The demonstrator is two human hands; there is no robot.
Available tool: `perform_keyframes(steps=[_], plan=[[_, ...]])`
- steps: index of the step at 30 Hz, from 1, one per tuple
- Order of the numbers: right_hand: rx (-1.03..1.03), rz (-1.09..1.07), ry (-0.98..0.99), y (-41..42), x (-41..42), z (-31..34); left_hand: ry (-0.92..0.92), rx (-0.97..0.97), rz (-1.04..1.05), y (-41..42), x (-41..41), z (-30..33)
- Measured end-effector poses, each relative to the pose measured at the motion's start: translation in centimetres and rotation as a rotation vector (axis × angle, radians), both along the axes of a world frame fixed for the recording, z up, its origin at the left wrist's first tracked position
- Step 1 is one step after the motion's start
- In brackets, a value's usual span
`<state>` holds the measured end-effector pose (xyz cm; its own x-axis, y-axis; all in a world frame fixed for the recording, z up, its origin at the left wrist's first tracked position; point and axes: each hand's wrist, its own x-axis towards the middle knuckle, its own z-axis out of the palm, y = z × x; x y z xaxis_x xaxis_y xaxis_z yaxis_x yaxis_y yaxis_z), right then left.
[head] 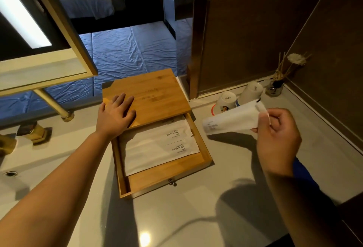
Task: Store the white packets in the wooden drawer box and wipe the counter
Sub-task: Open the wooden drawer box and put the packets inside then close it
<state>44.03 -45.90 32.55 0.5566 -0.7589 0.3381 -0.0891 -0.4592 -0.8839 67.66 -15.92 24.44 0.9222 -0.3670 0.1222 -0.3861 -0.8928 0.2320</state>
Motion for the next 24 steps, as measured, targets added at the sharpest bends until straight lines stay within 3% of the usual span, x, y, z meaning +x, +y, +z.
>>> perform_keyframes(steps=[4,10,14,19,24], plan=[[0.602,0.090,-0.234,0.2,0.7,1.0,-0.002,0.016,0.001,0.0,0.1,0.0],[0.933,0.155,-0.193,0.8,1.7,0.1,0.003,0.012,0.015,-0.1,0.1,0.0],[0.887,0.256,-0.125,0.6,3.8,1.1,0.002,0.009,0.009,0.1,0.3,-0.1],[0.555,0.484,0.168,2.2,8.4,2.9,-0.002,-0.002,0.007,0.1,0.2,-0.2],[0.610,0.700,0.240,4.2,11.6,2.6,-0.003,-0.015,0.008,0.0,0.1,-0.1]])
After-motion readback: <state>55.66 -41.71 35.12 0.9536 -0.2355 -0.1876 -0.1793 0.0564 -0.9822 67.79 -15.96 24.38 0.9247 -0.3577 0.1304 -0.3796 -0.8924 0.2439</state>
